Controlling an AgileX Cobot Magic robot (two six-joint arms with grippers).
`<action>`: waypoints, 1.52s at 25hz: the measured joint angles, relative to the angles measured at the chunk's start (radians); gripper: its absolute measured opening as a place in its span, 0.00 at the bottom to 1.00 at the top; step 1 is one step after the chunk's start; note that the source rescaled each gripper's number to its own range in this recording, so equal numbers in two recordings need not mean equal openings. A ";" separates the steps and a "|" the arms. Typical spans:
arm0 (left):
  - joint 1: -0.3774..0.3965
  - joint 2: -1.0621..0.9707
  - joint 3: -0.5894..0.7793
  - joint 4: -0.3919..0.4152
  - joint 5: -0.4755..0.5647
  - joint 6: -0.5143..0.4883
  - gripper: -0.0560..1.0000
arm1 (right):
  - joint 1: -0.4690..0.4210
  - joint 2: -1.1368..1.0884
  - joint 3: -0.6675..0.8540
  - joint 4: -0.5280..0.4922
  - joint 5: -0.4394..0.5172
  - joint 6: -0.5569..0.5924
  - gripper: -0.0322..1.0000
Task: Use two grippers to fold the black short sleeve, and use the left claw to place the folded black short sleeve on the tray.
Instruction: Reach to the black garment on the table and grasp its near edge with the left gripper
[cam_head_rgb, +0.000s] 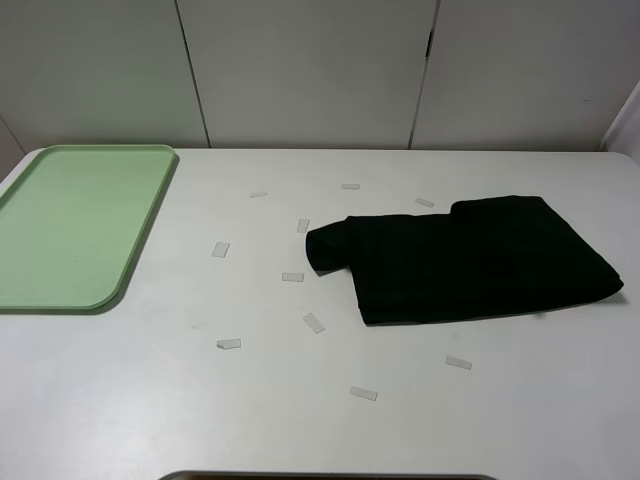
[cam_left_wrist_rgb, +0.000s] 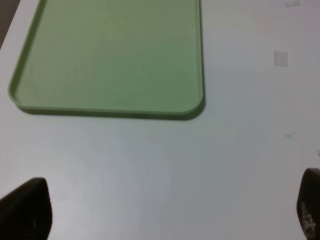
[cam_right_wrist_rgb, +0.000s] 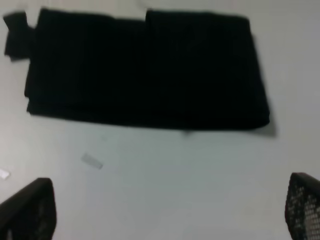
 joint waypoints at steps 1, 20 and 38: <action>0.000 0.000 0.000 0.000 0.000 0.000 0.98 | 0.000 -0.022 0.001 0.000 0.000 0.001 1.00; 0.000 0.000 0.000 0.000 0.000 0.000 0.98 | -0.232 -0.302 0.250 0.016 -0.188 0.003 1.00; 0.000 0.000 0.000 0.000 0.000 0.000 0.98 | -0.235 -0.302 0.253 -0.003 -0.194 0.003 1.00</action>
